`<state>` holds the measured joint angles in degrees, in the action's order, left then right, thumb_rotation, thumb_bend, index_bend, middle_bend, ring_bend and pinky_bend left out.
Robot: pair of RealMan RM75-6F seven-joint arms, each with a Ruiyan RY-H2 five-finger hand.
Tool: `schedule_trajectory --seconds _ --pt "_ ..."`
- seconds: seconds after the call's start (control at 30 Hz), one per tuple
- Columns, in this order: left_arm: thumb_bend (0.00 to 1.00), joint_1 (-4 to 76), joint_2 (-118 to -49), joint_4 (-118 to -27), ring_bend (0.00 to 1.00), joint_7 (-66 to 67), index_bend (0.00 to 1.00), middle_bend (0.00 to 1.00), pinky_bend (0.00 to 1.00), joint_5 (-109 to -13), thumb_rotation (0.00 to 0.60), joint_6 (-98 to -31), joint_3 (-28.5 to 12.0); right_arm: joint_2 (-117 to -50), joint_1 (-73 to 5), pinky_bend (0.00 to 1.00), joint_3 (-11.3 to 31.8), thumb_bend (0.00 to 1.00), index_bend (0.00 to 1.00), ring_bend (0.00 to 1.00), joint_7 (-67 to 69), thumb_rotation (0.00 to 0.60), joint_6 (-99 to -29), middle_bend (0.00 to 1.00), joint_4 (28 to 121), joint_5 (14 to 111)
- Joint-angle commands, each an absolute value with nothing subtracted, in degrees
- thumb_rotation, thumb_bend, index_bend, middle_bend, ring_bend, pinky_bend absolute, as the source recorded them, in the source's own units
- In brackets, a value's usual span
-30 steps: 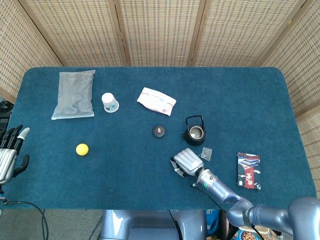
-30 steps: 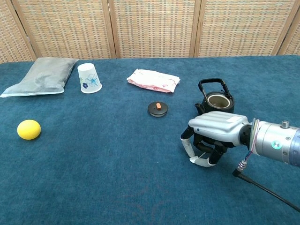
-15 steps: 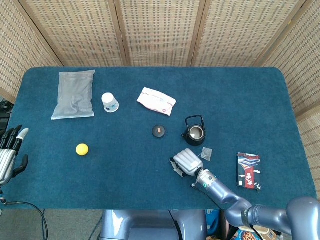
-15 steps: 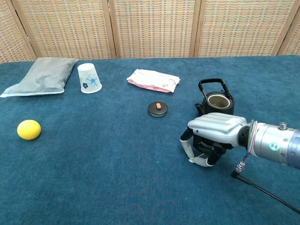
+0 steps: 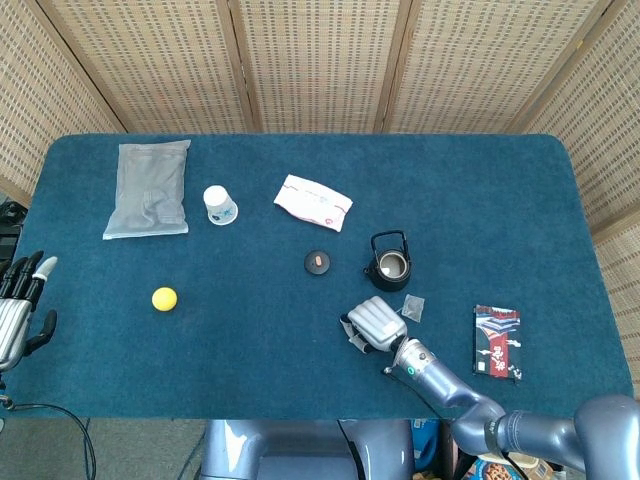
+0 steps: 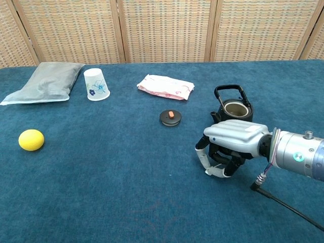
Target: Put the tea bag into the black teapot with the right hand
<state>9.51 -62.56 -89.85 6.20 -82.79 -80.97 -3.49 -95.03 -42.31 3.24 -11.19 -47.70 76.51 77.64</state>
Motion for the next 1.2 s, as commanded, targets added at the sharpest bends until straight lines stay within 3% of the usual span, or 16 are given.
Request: schedule_trajectory --seconds 0.03,0.4,0.6,1.2 --pt "0.54 9.5 -62.5 -89.9 0.00 6.3 0.00 0.00 0.00 -82.8 0.600 -81.0 -3.5 -94.4 -42.1 0.96 3.7 0.59 0.64 0.92 -10.6 0.600 -48.8 0.92 77.2 78.0" --pt "0.54 9.6 -62.5 -90.7 0.00 7.0 0.00 0.00 0.00 -83.0 0.600 -80.7 -3.3 -87.6 -41.3 0.96 7.3 0.60 0.64 0.92 -6.0 0.600 -53.3 0.92 82.2 79.0" --pt "0.54 9.8 -62.6 -91.4 0.00 7.7 0.00 0.00 0.00 -83.1 0.600 -80.4 -3.2 -83.2 -40.9 0.96 11.3 0.60 0.65 0.92 -1.9 0.600 -56.2 0.92 83.7 77.7" --pt "0.54 10.0 -62.7 -92.7 0.00 9.2 0.00 0.00 0.00 -82.5 0.600 -79.5 -2.9 -77.9 -42.2 0.96 15.2 0.60 0.65 0.92 6.8 0.600 -54.9 0.92 82.6 75.7"
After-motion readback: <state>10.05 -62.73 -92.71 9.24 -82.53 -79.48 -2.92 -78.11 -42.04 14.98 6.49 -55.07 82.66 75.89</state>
